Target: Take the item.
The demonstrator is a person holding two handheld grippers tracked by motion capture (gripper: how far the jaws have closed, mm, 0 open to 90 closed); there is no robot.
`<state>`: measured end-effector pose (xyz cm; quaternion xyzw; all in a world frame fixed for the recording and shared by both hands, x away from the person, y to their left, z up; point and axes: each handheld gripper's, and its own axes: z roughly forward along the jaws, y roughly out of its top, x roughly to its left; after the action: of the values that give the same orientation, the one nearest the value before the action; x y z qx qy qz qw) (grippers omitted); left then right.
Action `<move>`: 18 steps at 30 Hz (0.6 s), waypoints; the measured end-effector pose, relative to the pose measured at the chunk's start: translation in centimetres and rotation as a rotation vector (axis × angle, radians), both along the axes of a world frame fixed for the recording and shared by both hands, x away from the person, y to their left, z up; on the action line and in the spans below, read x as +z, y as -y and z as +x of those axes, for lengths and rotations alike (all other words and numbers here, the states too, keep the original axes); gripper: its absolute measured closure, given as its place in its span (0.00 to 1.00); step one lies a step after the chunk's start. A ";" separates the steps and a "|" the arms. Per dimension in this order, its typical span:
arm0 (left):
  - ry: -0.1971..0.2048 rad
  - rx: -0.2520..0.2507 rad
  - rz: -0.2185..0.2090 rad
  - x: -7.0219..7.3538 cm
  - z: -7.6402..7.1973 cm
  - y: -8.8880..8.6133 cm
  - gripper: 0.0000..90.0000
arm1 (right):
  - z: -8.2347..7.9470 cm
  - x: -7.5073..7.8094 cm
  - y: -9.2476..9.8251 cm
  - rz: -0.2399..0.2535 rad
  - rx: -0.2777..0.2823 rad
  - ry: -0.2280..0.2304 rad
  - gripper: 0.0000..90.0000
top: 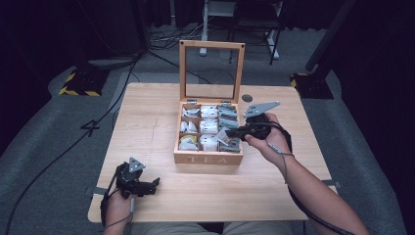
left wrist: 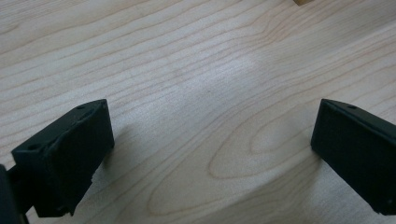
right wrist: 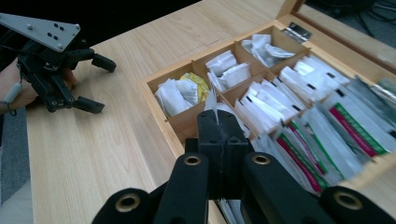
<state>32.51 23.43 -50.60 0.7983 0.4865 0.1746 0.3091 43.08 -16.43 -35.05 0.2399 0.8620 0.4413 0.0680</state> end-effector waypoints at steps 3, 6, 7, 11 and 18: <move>0.000 -0.005 -0.001 0.0 0.1 0.0 0.00 | -0.3 0.4 1.3 0.011 -0.017 0.010 1.00; -0.002 -0.004 -0.004 0.0 0.2 0.1 0.00 | -0.7 0.8 2.5 0.009 -0.039 0.018 1.00; -0.003 -0.003 -0.003 0.0 0.3 0.1 0.00 | -0.9 1.1 3.2 0.002 -0.051 0.029 1.00; -0.001 -0.008 0.001 0.0 0.4 0.1 0.00 | -1.2 1.3 4.2 0.001 -0.070 0.036 1.00; -0.001 -0.008 0.001 0.0 0.4 0.1 0.00 | -1.5 1.5 7.2 -0.011 -0.125 0.050 1.00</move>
<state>32.93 23.31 -50.59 0.8005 0.4834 0.1734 0.3090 41.59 -23.68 -33.52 0.2815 0.8460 0.4372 0.1184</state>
